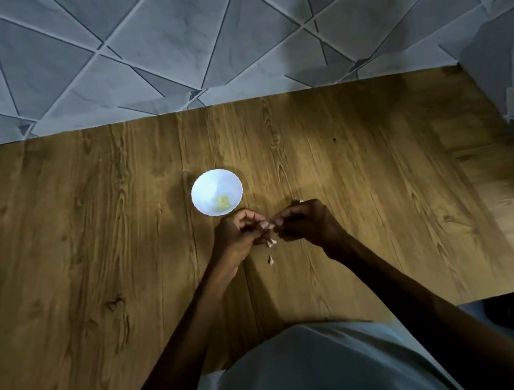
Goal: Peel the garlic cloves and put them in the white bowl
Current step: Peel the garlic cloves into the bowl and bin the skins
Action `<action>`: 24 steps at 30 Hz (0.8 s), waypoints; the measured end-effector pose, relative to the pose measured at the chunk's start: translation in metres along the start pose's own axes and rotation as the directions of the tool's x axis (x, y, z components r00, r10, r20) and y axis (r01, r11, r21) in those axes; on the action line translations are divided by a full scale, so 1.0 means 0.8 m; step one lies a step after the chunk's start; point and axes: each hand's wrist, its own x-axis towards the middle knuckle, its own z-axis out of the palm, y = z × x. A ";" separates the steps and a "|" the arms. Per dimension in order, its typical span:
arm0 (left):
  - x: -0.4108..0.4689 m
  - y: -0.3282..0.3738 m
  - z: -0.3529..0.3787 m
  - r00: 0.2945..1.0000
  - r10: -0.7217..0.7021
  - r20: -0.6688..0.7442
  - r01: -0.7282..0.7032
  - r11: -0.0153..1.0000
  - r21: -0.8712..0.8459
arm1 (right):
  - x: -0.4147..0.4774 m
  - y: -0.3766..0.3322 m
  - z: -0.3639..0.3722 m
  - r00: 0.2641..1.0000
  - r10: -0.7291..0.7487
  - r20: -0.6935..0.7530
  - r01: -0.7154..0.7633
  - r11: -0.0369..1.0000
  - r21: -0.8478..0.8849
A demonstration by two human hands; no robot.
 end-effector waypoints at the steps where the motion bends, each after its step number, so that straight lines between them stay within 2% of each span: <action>1: 0.001 0.002 0.001 1.000 0.005 0.004 -0.005 1.000 -0.011 | 0.000 -0.005 -0.002 1.000 0.010 0.016 -0.011 0.999 0.045; 8: 0.004 0.008 0.007 0.997 0.062 -0.040 -0.064 0.997 -0.039 | 0.000 -0.011 -0.012 0.992 0.075 0.102 -0.106 0.933 0.343; 14: 0.002 0.002 0.007 0.999 0.036 0.025 -0.032 0.991 -0.133 | -0.004 -0.016 -0.009 0.999 -0.003 0.037 -0.004 0.981 0.192; 17: 0.001 0.001 0.005 0.998 0.017 0.058 -0.004 0.978 -0.211 | -0.004 -0.018 -0.011 0.998 -0.020 0.068 0.006 0.980 0.198; 20: -0.001 0.004 0.004 0.996 0.044 0.082 -0.028 0.983 -0.182 | -0.005 -0.018 -0.016 0.996 -0.022 0.086 0.002 0.974 0.227; 24: -0.004 0.008 0.005 0.993 0.107 0.047 -0.105 0.993 -0.045 | -0.006 -0.018 -0.018 0.998 -0.001 0.062 -0.015 0.967 0.255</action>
